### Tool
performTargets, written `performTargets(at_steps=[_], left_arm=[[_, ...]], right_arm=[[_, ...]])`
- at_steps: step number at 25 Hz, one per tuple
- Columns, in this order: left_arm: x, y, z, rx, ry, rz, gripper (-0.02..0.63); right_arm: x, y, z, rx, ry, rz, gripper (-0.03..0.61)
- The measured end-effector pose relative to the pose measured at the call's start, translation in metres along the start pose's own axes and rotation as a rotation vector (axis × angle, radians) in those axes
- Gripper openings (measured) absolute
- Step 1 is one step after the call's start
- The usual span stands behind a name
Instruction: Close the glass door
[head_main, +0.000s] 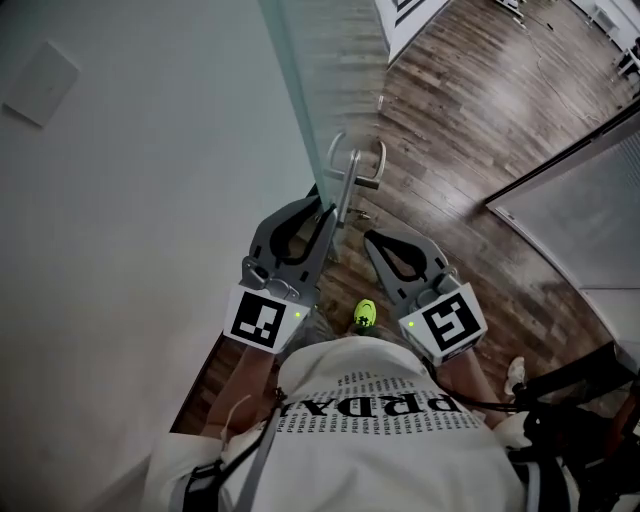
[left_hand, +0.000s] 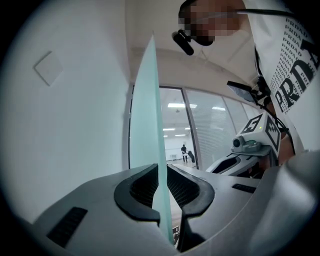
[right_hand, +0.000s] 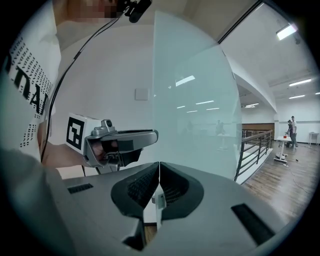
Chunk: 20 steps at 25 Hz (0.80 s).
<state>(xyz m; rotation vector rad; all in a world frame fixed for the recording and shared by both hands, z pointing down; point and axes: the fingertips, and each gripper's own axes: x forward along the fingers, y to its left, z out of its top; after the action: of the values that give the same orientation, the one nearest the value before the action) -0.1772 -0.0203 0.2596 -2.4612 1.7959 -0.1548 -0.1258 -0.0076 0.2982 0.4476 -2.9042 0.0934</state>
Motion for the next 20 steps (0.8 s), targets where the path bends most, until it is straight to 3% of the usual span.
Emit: performTargets(at_steps=[6, 14, 20], left_arm=[[0.015, -0.029, -0.008, -0.025, -0.037, -0.069, 0.052], [0.079, -0.083, -0.020, -0.009, -0.026, -0.198, 0.064], [0.100, -0.097, -0.026, -0.045, -0.034, -0.266, 0.069]], right_arm=[[-0.010, -0.013, -0.009, -0.005, -0.006, -0.059, -0.002], [-0.047, -0.084, -0.044, 0.084, -0.018, -0.271, -0.002], [-0.056, -0.105, -0.051, 0.080, 0.011, -0.345, -0.002]])
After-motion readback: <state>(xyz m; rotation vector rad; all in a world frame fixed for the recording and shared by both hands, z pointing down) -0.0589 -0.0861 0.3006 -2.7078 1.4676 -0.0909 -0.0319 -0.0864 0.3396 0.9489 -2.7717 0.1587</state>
